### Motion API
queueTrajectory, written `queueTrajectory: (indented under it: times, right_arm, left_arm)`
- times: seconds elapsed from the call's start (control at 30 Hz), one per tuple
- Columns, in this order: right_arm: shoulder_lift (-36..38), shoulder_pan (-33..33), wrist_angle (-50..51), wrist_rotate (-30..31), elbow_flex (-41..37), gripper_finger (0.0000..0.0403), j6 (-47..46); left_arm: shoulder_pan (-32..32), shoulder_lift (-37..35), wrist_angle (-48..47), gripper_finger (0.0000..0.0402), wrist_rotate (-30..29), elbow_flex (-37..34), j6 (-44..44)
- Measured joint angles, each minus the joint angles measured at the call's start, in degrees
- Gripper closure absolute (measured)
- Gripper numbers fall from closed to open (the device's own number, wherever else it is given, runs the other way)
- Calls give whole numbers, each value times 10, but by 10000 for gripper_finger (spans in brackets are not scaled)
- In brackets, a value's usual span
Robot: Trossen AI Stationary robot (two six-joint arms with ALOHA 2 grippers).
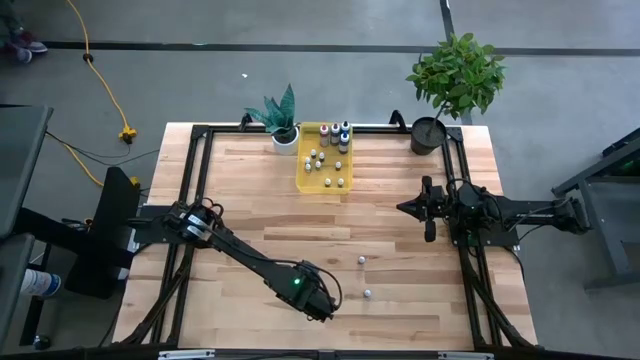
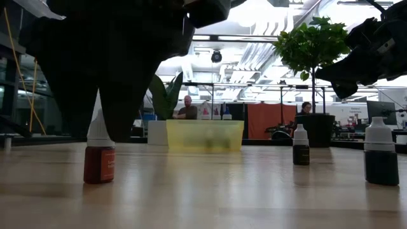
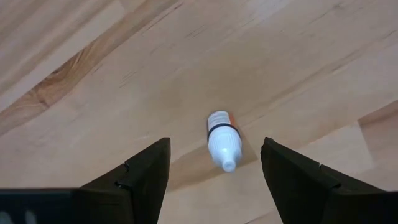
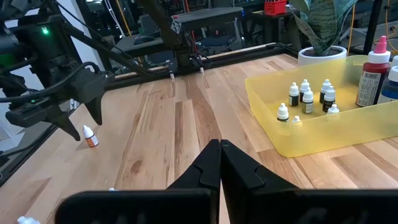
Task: Pick & Place food coloring
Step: Put the small orange food coloring bottle into the yellow bin
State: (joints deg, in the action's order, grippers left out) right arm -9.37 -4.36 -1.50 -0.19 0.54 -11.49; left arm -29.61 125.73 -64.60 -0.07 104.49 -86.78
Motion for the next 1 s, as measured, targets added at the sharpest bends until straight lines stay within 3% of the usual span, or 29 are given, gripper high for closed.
queueTrajectory:
  times: [0.23,0.8,1.0]
  right_arm:
    - [0,0,0,0,0,402,0]
    - [0,0,0,0,0,402,0]
    - [0,0,0,0,0,402,0]
  left_arm:
    - [0,0,2,172,0,-1,0]
    - [0,0,1,358,2,4,16]
    - [0,0,0,378,12,34,38]
